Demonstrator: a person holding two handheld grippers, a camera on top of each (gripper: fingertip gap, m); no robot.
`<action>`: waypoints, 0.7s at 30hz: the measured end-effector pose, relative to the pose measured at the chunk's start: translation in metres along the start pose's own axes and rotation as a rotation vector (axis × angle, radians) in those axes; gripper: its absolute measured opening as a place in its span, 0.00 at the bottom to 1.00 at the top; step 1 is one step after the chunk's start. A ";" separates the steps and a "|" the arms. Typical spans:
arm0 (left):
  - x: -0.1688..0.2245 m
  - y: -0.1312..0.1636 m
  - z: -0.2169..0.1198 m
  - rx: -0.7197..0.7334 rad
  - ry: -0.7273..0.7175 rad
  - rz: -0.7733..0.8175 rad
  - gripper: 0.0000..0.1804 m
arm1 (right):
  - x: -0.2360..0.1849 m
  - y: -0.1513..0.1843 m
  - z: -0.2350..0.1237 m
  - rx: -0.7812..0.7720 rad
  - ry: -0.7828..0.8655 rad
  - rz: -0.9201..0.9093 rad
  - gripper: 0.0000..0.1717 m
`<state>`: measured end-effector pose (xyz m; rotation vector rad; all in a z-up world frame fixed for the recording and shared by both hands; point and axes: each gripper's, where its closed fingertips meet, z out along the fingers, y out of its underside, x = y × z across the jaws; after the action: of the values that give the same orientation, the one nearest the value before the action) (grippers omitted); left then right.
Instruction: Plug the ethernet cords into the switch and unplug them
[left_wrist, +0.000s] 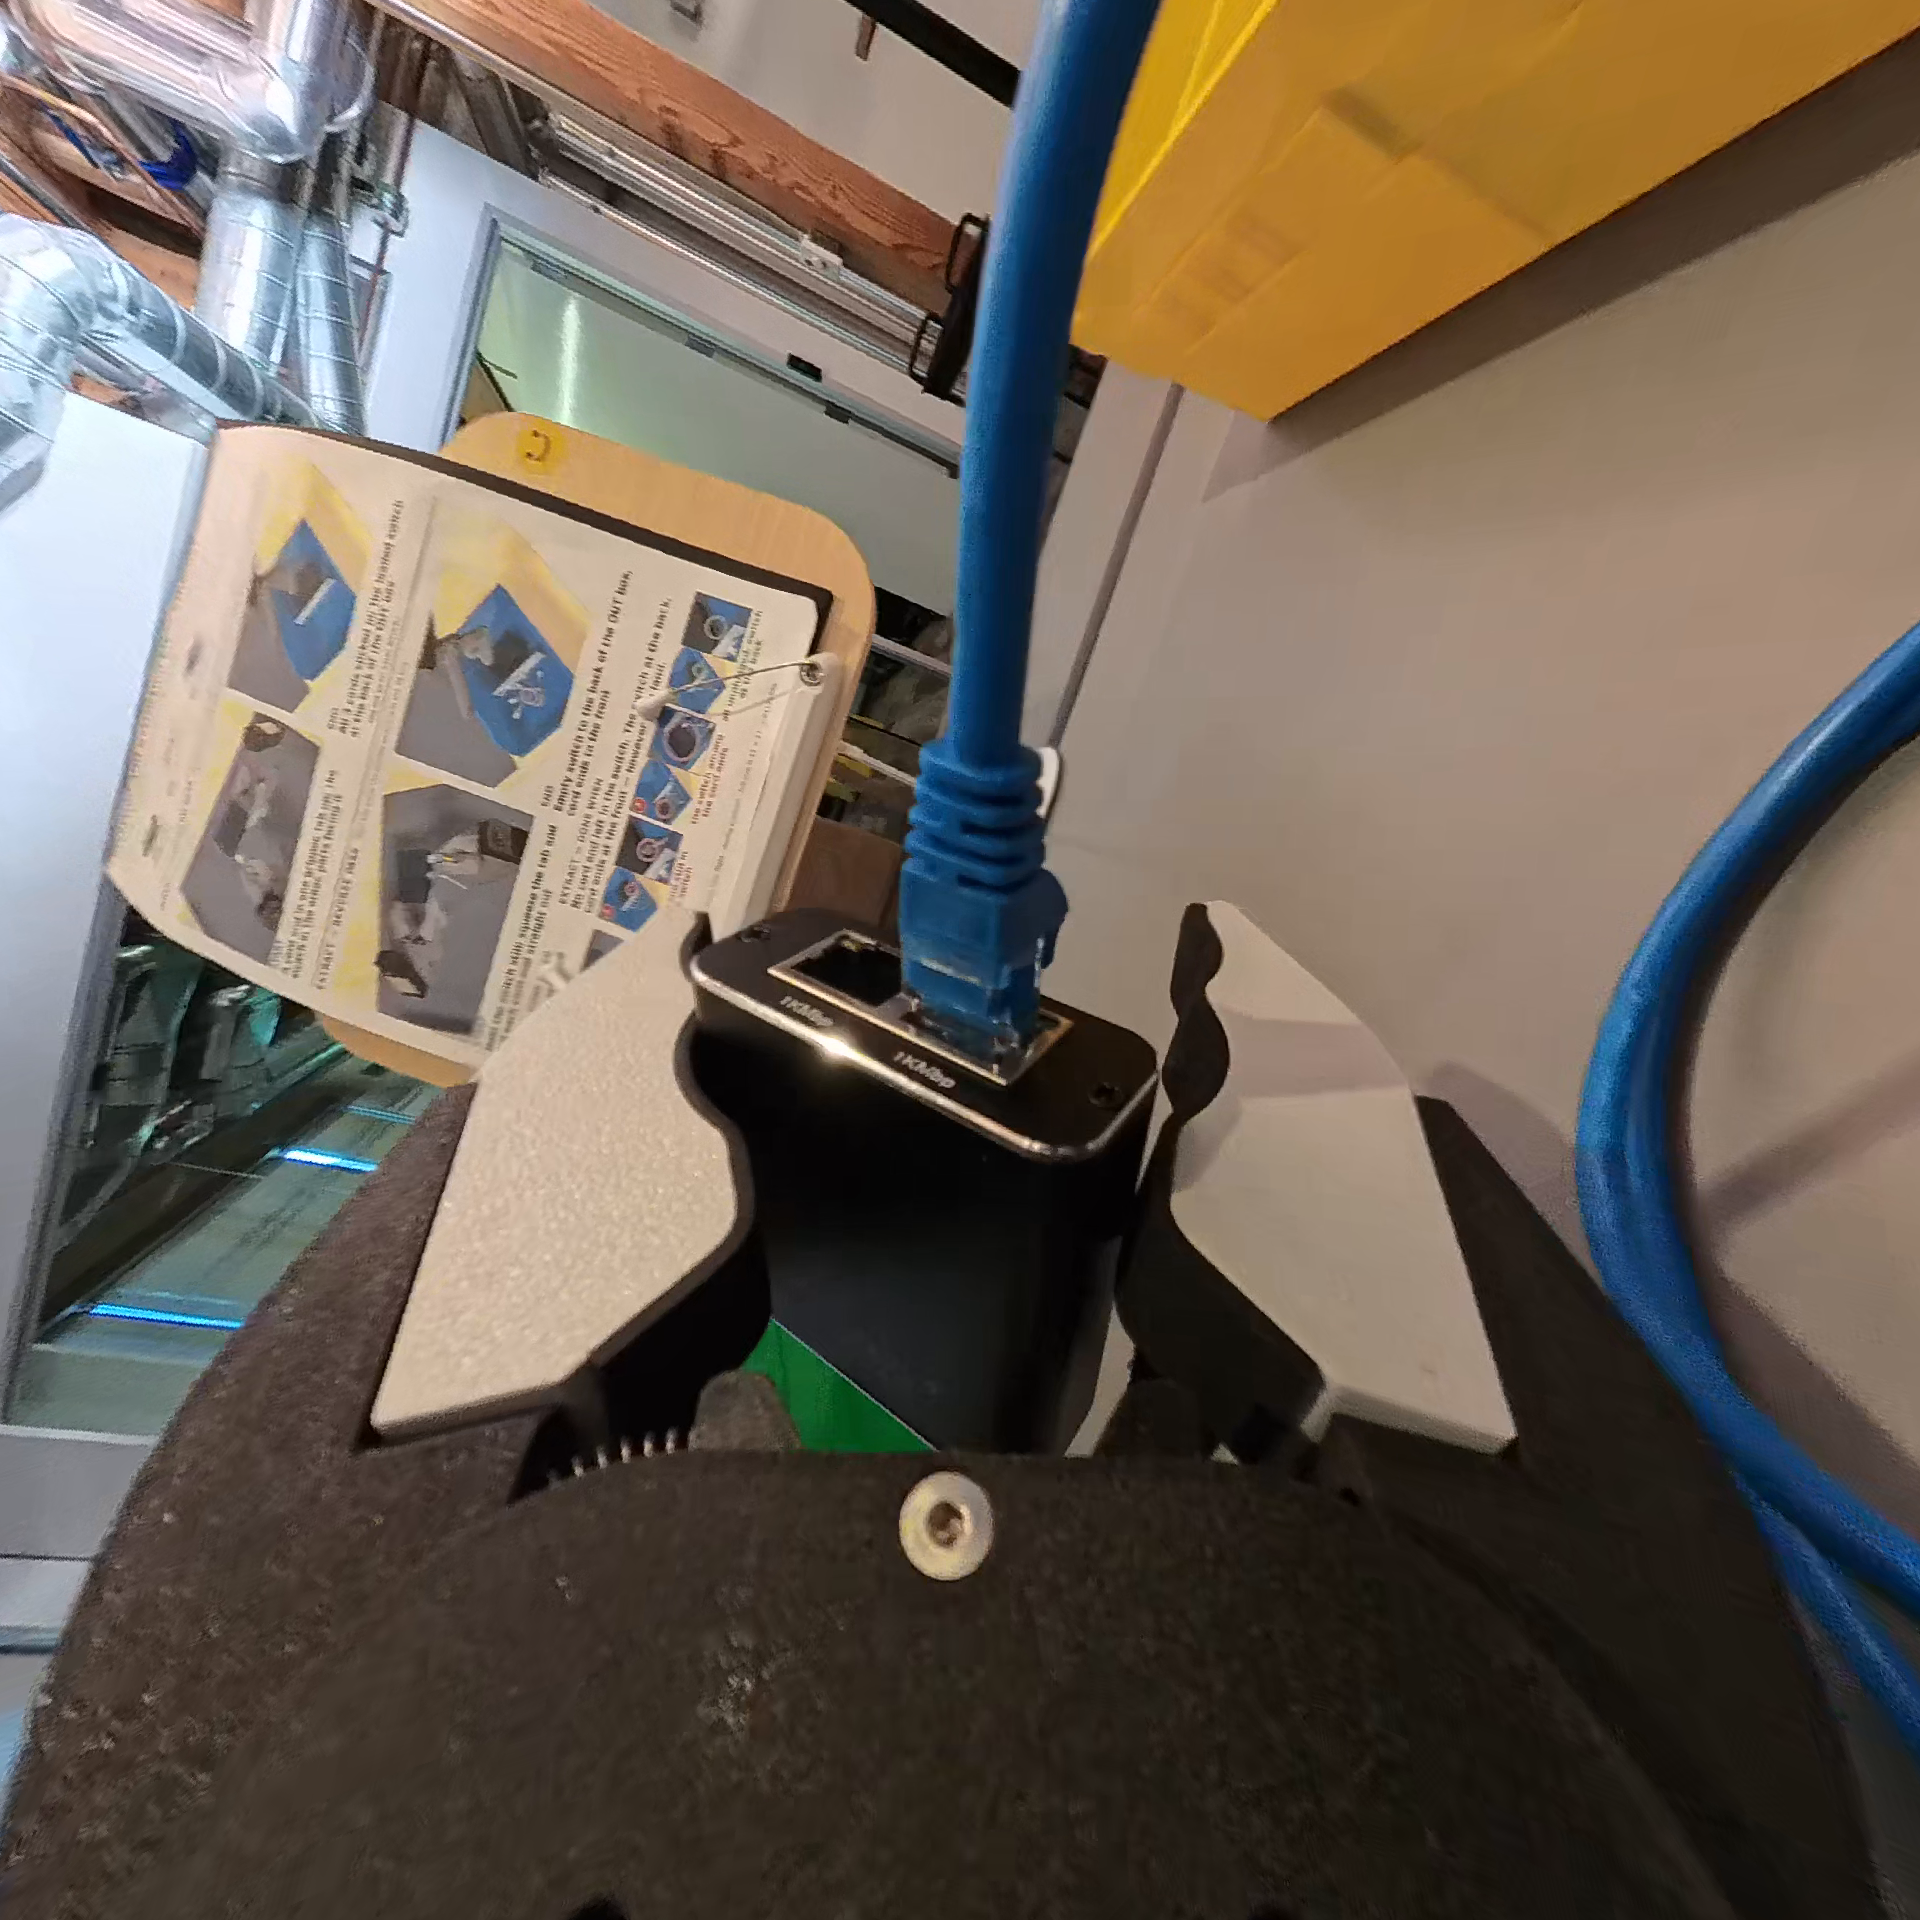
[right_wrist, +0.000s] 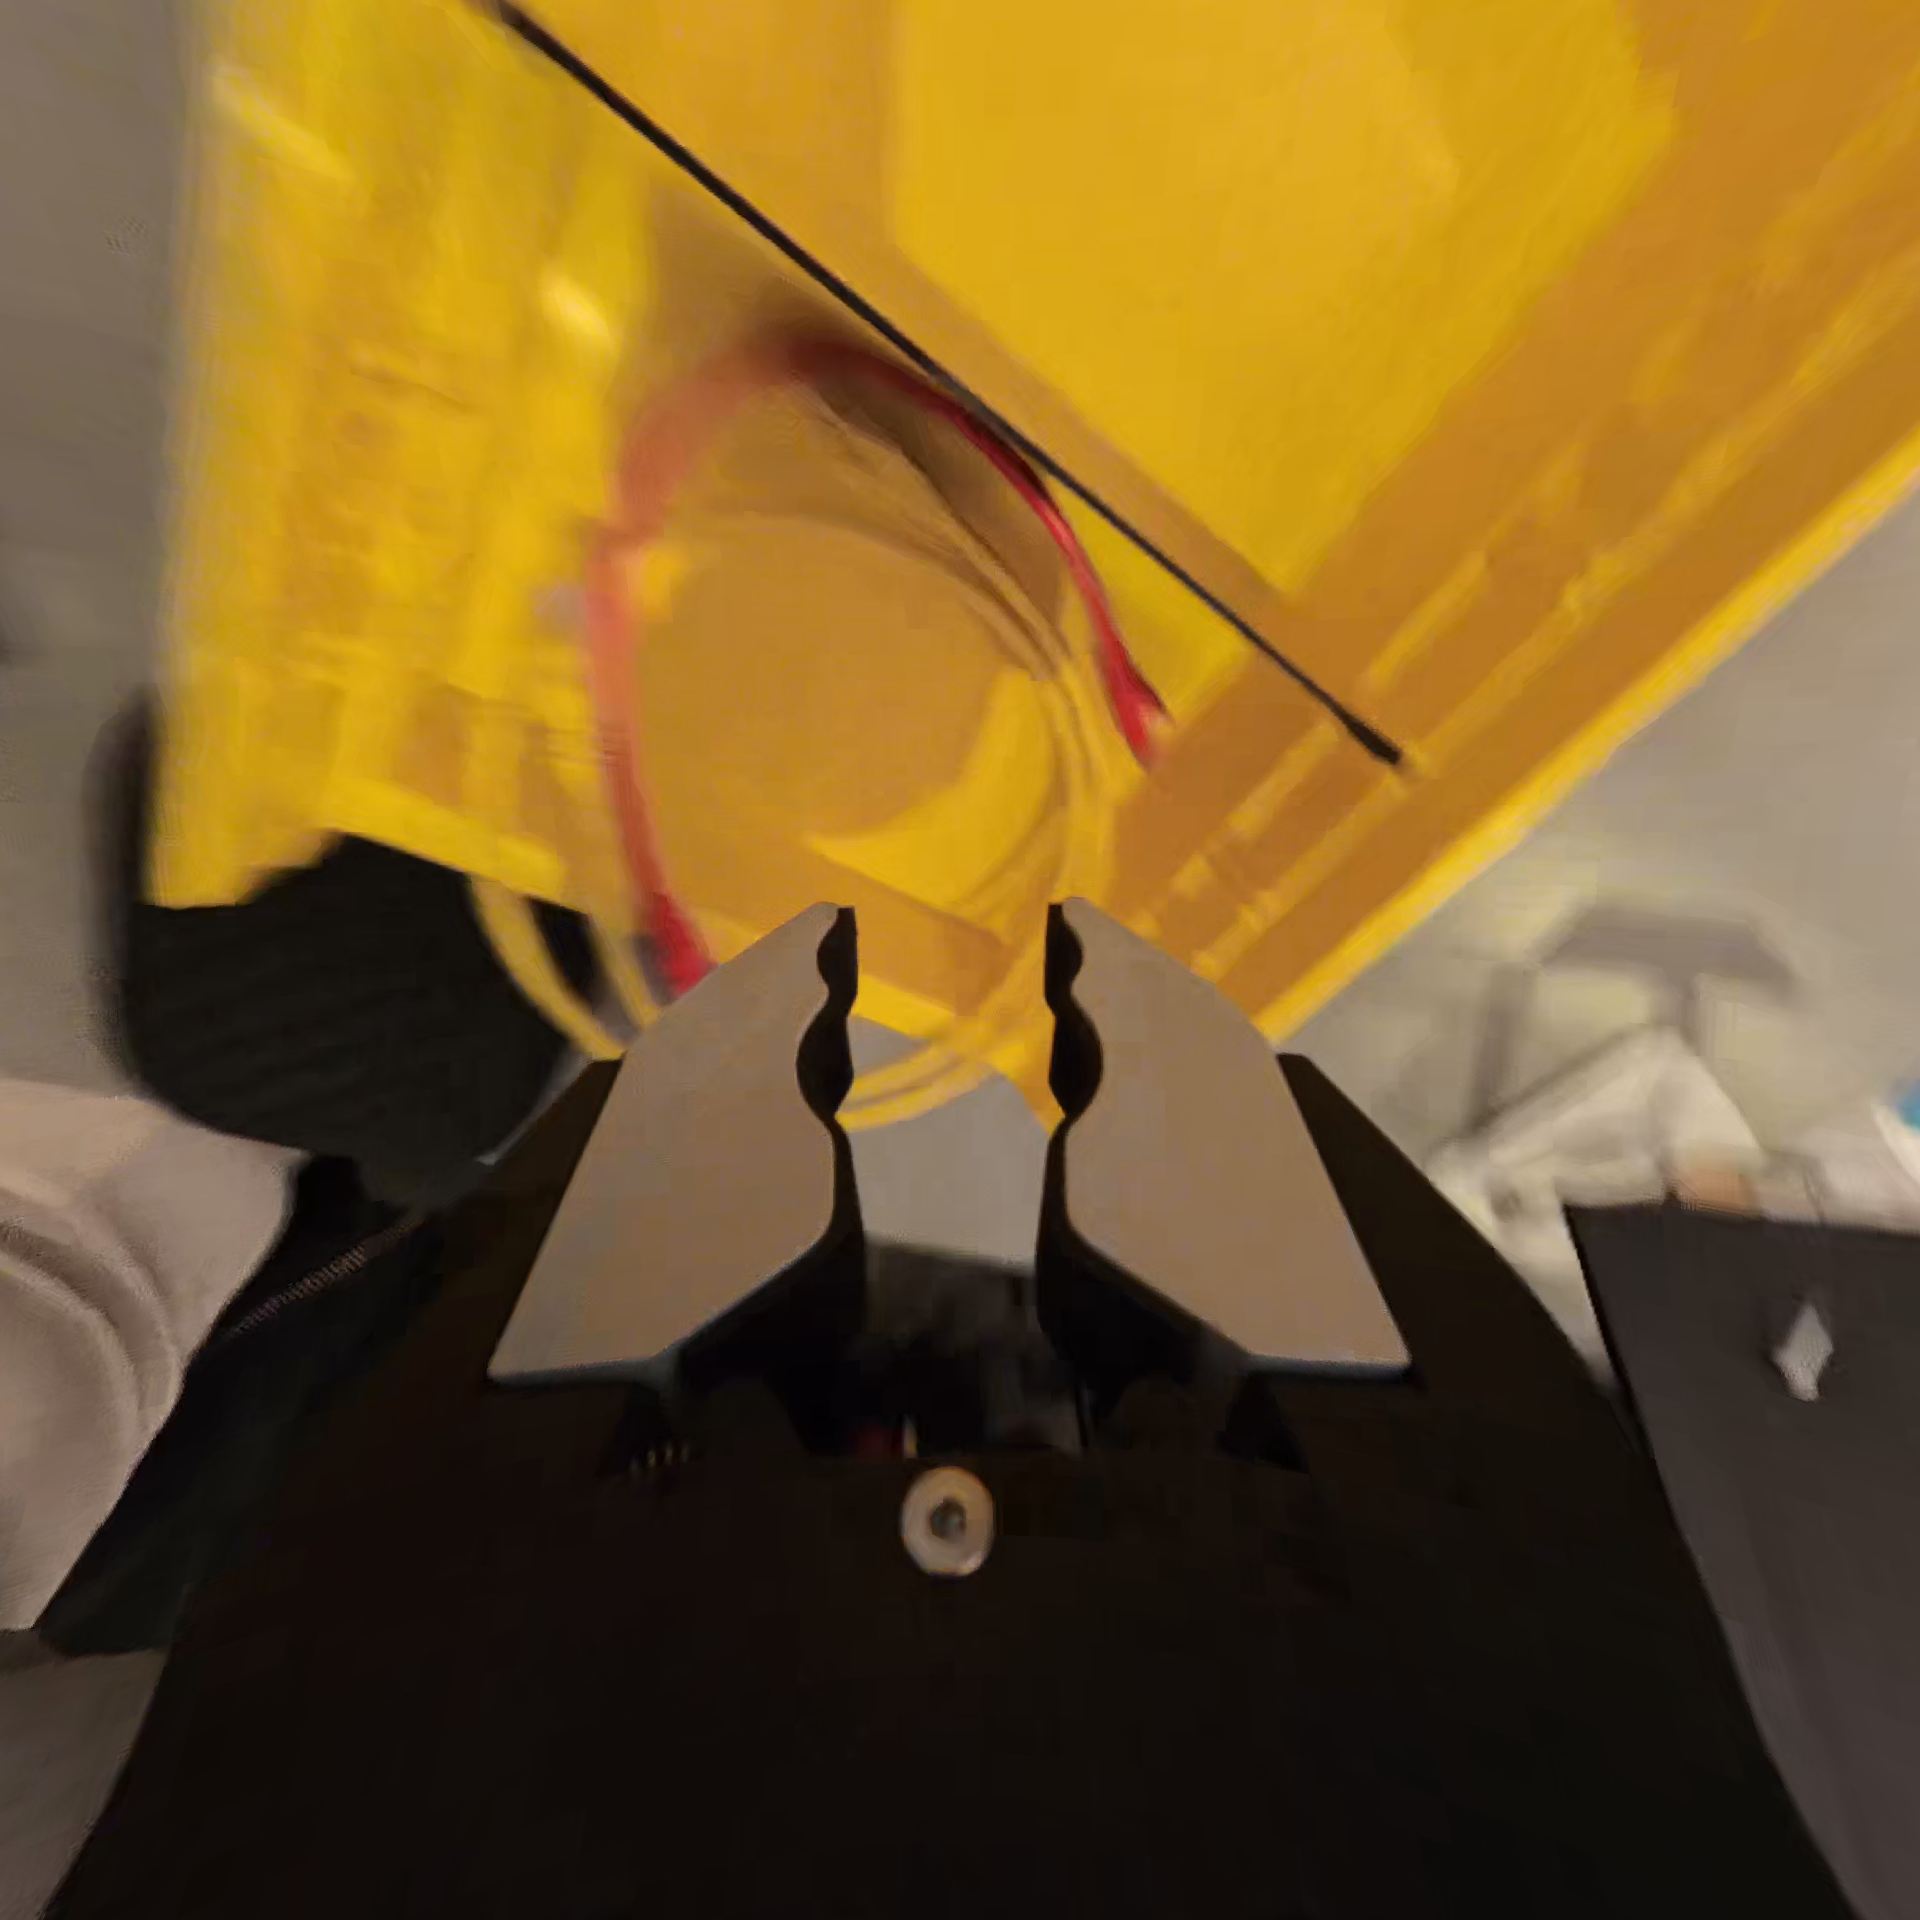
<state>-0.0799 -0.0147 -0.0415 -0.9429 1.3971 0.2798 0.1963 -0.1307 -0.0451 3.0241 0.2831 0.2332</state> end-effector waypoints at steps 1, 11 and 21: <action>-0.003 0.000 -0.001 0.004 -0.017 0.007 0.46 | -0.029 -0.020 -0.016 0.156 -0.087 -0.053 0.21; -0.025 -0.005 -0.009 0.012 -0.181 0.113 0.46 | -0.274 -0.100 -0.111 1.110 -0.695 -0.306 0.18; -0.034 -0.005 -0.011 -0.004 -0.255 0.211 0.46 | -0.291 -0.102 -0.082 0.947 -0.779 -0.328 0.10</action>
<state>-0.0909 -0.0136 -0.0070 -0.7347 1.2596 0.5428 -0.1173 -0.0800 -0.0173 3.4453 1.0064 -1.4378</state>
